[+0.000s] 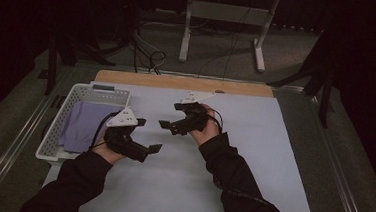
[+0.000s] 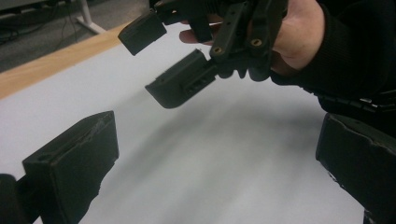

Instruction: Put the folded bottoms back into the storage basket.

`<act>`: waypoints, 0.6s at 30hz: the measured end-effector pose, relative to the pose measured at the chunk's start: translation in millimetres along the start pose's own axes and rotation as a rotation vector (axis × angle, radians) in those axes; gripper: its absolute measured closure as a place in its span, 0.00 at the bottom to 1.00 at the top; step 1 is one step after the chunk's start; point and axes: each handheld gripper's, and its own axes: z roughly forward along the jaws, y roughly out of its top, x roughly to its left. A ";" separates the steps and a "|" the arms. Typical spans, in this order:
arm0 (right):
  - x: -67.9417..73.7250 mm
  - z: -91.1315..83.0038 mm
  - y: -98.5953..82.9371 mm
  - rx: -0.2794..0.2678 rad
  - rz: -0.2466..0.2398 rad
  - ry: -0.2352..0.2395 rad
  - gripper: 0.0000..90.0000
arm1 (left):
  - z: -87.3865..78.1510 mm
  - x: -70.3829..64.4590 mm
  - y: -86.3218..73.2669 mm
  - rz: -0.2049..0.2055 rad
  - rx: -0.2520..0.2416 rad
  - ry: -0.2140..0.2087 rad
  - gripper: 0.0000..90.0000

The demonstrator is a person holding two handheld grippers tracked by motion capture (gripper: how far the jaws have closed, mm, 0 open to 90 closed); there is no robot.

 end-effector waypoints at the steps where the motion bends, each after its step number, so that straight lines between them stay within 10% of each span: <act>1: 1.3 -1.6 -5.5 0.010 -0.004 -0.004 0.11 | 4.2 -3.5 -2.0 0.010 0.005 -0.012 0.00; 18: 12.1 -11.6 -57.0 0.062 0.007 0.046 0.11 | 27.9 -27.6 -25.4 0.055 0.028 -0.027 0.00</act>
